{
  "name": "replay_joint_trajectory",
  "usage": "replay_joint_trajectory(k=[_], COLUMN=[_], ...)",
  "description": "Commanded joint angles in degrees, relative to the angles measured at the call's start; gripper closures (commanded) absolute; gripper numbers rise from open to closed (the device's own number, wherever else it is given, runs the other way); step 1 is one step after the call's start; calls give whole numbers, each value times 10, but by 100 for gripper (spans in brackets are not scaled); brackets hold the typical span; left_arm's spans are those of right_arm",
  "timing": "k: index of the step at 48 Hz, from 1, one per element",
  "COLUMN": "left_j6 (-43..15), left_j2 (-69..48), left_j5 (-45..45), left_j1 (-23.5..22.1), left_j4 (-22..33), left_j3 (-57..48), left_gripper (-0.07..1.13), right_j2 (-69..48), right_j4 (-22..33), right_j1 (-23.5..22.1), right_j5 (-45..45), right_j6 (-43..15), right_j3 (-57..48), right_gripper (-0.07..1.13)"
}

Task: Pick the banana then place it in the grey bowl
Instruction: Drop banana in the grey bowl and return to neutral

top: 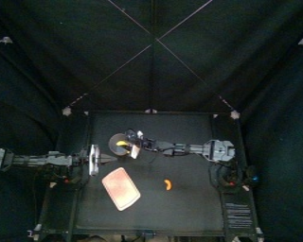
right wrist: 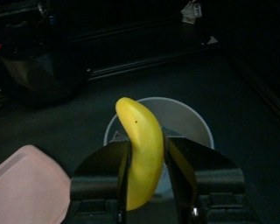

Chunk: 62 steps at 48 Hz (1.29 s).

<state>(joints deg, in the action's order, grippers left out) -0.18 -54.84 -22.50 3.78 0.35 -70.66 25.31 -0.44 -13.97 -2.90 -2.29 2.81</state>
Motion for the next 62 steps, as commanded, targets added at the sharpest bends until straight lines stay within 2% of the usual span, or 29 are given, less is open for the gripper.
replay_joint_trajectory(k=[1,7,17,25,33,41,49,62], left_j6=[-1,0,-1,-1,-2,-2,-2,-2], left_j2=[1,1,1,1,1,1,1,1], left_j5=[-5,-5,-5,-5,-5,-5,-5,-5], left_j1=[-1,-2,-4,-4,-3,0,3,4], left_j4=[-3,-3,-4,-4,-9,-19,-23,-23], left_j3=[7,5,1,0,-1,-1,-3,-3], left_gripper=[107,107,107,107,107,107,107,107], right_j2=[29,64,57,2,-73,-160,-252,-394], right_j4=[-1,-1,13,18,21,11,-24,-34], right_j1=[-4,-12,-13,-6,35,80,109,121], right_j5=[-4,18,56,85,71,10,-99,-245], right_j6=[1,2,1,1,2,0,1,2], right_j3=[76,122,126,54,-62,-191,-317,-489], right_gripper=[35,19,19,19,19,19,19,19])
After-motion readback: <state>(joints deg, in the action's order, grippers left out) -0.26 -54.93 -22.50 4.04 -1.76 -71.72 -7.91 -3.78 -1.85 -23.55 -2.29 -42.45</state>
